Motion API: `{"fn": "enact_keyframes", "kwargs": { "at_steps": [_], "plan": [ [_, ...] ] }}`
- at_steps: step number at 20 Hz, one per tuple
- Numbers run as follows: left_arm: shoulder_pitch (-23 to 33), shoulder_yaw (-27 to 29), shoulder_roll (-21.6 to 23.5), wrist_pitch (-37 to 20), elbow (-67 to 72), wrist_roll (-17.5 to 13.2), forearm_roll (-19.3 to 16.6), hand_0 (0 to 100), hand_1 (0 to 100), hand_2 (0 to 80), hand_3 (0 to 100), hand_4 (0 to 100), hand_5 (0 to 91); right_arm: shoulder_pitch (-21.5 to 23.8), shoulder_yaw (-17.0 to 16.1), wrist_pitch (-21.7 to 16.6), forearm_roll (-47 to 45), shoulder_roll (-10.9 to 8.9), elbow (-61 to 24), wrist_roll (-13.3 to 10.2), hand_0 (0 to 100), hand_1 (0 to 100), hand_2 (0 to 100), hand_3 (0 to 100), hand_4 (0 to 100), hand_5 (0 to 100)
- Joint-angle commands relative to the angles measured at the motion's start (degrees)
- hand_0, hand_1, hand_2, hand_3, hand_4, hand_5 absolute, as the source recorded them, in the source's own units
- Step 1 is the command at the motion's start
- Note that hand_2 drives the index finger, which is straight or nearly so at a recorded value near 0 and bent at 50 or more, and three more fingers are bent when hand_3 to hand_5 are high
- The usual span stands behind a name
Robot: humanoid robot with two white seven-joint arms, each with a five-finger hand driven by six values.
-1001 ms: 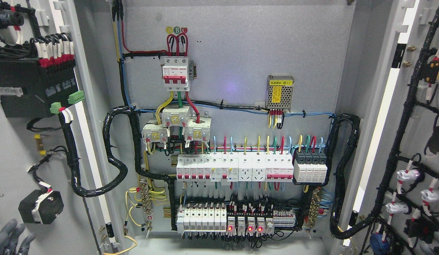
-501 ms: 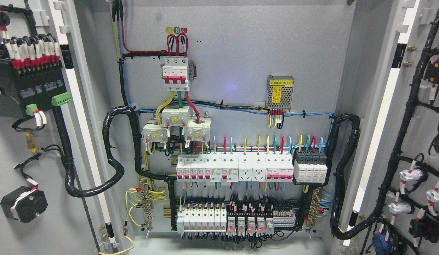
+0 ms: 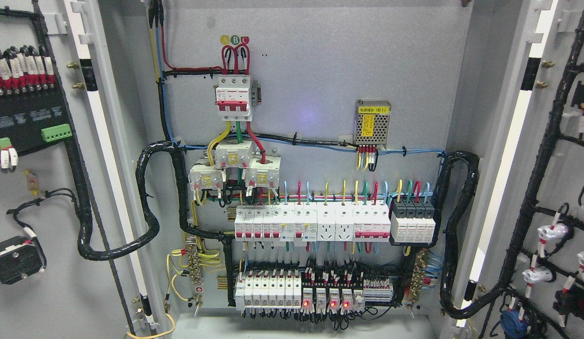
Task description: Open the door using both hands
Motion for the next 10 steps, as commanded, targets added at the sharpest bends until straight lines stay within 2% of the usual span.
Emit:
{"fn": "enact_keyframes", "kwargs": {
  "at_steps": [1,7,10],
  "plan": [
    [-4.13,1.75,6.57,-47.3,15.61,-0.04,0.41,0,0,0.0,0,0,0.0,-0.04,-3.69,0.01,-0.9,-0.07,3.21,0.26,0,0,0,0,0,0],
    [-4.14,1.66,7.45,-47.3,16.67,-0.04,0.23,0,0,0.0,0,0,0.0,-0.39,-4.13,0.01,-0.9,-0.07,6.28,0.26,0,0,0,0,0,0],
    [-3.96,1.49,7.36,-47.3,16.23,-0.04,0.23,0,0,0.0,0,0,0.0,-0.39,-5.36,0.01,-0.9,-0.07,7.08,0.26,0,0,0,0,0,0]
  ]
}}
